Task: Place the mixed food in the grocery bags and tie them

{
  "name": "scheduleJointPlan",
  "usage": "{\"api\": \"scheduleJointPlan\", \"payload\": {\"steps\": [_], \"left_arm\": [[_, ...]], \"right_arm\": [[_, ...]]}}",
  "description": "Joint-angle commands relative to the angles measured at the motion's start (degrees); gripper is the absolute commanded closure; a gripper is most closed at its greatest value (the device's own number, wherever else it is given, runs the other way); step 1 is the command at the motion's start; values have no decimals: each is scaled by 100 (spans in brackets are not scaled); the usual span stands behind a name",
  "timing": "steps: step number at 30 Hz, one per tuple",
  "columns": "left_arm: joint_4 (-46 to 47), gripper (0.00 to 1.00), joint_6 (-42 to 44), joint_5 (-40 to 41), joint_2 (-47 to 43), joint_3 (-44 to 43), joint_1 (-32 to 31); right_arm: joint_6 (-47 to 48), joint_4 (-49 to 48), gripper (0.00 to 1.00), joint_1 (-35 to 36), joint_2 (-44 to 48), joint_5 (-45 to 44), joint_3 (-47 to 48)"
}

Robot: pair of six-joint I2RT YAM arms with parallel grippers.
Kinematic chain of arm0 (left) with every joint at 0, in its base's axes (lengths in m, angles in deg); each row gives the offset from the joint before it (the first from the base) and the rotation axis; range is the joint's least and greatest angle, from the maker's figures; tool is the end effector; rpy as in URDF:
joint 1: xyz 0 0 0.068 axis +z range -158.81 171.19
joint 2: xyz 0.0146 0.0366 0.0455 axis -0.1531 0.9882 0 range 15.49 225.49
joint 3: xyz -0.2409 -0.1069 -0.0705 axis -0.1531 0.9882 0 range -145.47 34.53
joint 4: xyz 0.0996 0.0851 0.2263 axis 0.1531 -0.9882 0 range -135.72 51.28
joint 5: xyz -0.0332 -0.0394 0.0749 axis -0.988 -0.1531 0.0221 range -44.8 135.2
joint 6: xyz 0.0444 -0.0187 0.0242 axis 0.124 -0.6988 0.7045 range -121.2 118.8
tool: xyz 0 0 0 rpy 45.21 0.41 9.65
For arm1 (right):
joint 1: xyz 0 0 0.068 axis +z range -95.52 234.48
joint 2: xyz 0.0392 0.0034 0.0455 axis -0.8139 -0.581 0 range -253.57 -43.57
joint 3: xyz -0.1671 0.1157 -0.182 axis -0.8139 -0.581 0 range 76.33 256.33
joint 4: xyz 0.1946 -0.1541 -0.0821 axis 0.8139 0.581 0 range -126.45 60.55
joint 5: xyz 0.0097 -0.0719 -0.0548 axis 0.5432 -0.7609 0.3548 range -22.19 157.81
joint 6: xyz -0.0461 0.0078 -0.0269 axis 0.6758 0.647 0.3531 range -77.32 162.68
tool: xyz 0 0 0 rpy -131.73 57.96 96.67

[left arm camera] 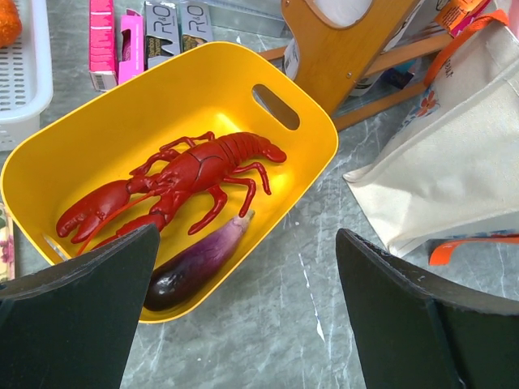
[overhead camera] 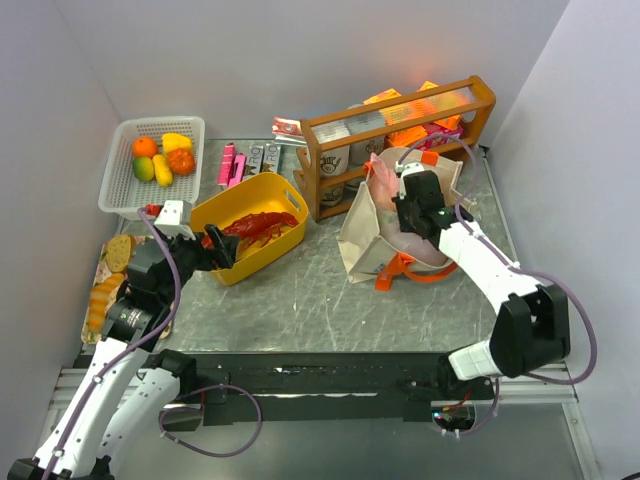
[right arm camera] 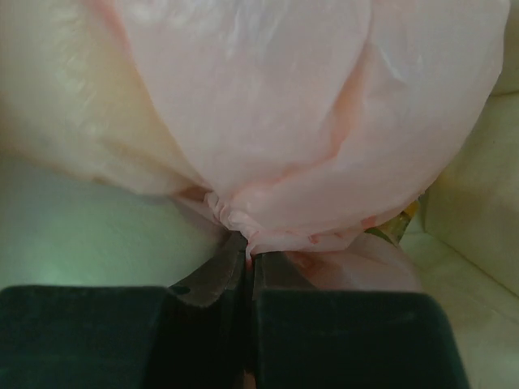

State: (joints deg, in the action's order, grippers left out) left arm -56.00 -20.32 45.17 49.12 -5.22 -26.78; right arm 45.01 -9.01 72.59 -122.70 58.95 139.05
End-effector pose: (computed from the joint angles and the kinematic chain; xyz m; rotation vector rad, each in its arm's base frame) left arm 0.1380 -0.0446 0.3243 -0.0175 1.7893 -0.4682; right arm 0.2876 0.0883 0.2855 -0.3370 2.3007 -0.0424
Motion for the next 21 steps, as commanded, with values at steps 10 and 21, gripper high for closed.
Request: {"api": "scheduleJointPlan", "payload": {"steps": [10,21], "left_arm": [[198,4,13,-164,91,-60,22],[558,4,-663,-778,1374,-683,452]], "right_arm": [[-154,657,31,44,1056,446,513],[-731,323,4,-244,1762,2072,1066]]}}
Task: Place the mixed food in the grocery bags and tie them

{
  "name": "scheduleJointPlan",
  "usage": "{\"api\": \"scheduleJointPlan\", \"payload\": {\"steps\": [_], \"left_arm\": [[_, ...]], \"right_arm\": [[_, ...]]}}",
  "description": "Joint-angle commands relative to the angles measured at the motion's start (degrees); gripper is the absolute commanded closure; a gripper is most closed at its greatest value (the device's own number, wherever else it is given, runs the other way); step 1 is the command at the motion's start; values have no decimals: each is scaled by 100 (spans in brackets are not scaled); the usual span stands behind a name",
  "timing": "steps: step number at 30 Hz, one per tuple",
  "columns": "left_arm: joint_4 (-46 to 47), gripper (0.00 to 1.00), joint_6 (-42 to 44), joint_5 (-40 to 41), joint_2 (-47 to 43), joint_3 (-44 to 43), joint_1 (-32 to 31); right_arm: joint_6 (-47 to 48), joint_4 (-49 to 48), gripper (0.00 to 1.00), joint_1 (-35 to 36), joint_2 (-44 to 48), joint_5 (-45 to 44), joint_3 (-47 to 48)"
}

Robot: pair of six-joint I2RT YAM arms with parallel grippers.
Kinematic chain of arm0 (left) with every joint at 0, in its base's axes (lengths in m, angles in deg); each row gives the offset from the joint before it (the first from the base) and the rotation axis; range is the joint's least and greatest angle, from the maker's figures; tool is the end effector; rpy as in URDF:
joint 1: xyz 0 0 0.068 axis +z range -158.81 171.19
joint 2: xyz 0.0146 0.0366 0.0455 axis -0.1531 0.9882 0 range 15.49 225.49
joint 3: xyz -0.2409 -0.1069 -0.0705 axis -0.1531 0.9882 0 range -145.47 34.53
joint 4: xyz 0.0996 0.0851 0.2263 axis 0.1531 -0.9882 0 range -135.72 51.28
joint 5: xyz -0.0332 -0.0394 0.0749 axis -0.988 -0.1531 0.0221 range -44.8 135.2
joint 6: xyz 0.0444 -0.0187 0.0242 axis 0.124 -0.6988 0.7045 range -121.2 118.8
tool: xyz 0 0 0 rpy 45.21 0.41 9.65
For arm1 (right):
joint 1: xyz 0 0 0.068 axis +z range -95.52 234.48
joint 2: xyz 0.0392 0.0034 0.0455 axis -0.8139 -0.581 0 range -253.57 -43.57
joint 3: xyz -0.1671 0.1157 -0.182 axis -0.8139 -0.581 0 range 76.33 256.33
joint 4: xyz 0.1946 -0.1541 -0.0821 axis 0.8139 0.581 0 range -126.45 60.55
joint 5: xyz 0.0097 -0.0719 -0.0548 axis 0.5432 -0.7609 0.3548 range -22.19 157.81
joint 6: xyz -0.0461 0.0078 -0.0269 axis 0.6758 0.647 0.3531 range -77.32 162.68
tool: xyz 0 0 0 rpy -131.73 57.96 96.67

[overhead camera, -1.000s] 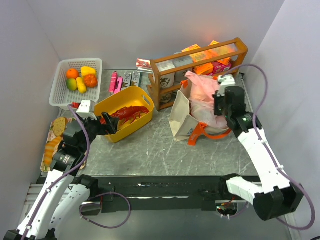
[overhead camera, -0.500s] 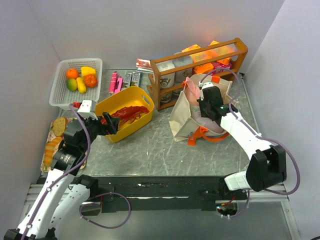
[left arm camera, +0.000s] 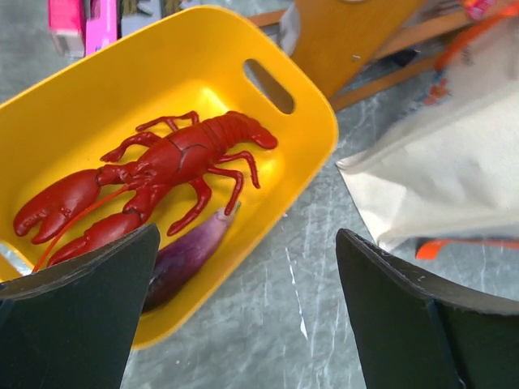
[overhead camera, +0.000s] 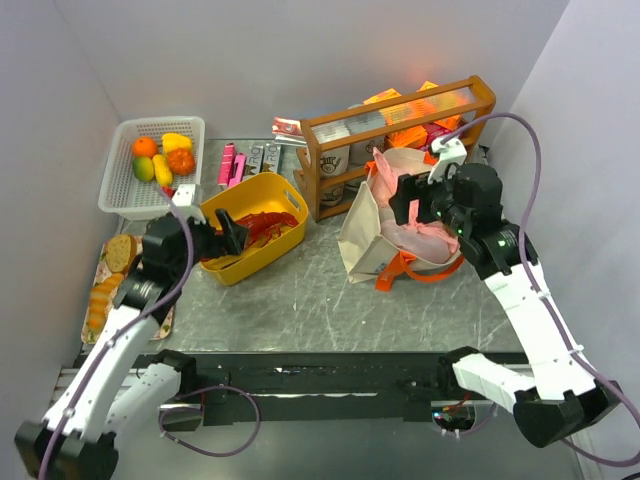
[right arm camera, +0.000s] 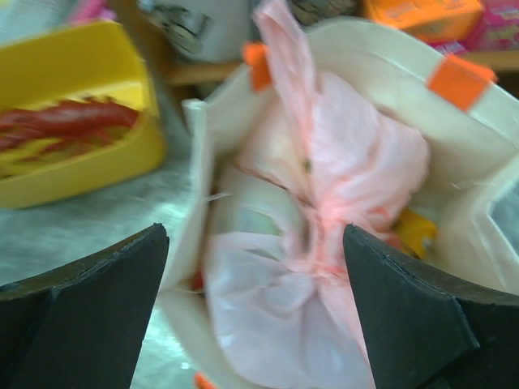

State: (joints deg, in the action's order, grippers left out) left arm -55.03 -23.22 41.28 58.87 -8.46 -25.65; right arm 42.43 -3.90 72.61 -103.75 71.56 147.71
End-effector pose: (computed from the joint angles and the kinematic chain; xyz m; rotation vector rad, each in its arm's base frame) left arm 0.1702 -0.0539 0.3217 -0.0374 1.8954 -0.5302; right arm 0.2077 0.0705 0.4091 -0.3467 1.9217 0.2760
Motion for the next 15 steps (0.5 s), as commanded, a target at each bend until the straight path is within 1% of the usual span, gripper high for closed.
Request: {"api": "scheduleJointPlan", "payload": {"steps": [1,2,3,4,5,6,7,8,10,11,13,15], "left_arm": [[532,4,-495,-520,469,-421,479],[594,4,-548,-774,540,-482,802],[612,4,-601,-898,540,-605,988],[664,4,-723,-1074,523,-641,1190],[726,4,-794,-1249,436,-667,1653],[735,4,-847,-1608,400,-737,1910],[692,4,-900,-1725,374,-790,2113],[622,4,-883,-1778,321,-852,2367],[393,4,-674,-1814,225,-1010,2414],[340,4,-611,-1770,41,-1028,2414],[252,4,-426,-1621,-188,-993,2414],[156,4,-277,-1480,-575,-905,2414]], "right_arm": [[-598,-153,4,-449,-169,968,245],[-660,-170,4,-660,-169,1318,237],[-808,-162,4,-853,-100,1330,228],[-845,-162,4,-1281,-21,1365,202],[-871,-197,4,-1494,85,1609,158],[-993,-214,3,-1732,321,1664,62],[-1038,-249,4,-2012,462,1673,-9],[-1073,-285,4,-2067,603,1551,-140],[-1205,-416,4,-2085,1051,1401,-316],[-1231,-504,4,-2094,1218,1340,-543],[-1284,-951,3,-2085,1780,1155,-869],[-1258,-1276,3,-2077,2297,936,-1396]]}}
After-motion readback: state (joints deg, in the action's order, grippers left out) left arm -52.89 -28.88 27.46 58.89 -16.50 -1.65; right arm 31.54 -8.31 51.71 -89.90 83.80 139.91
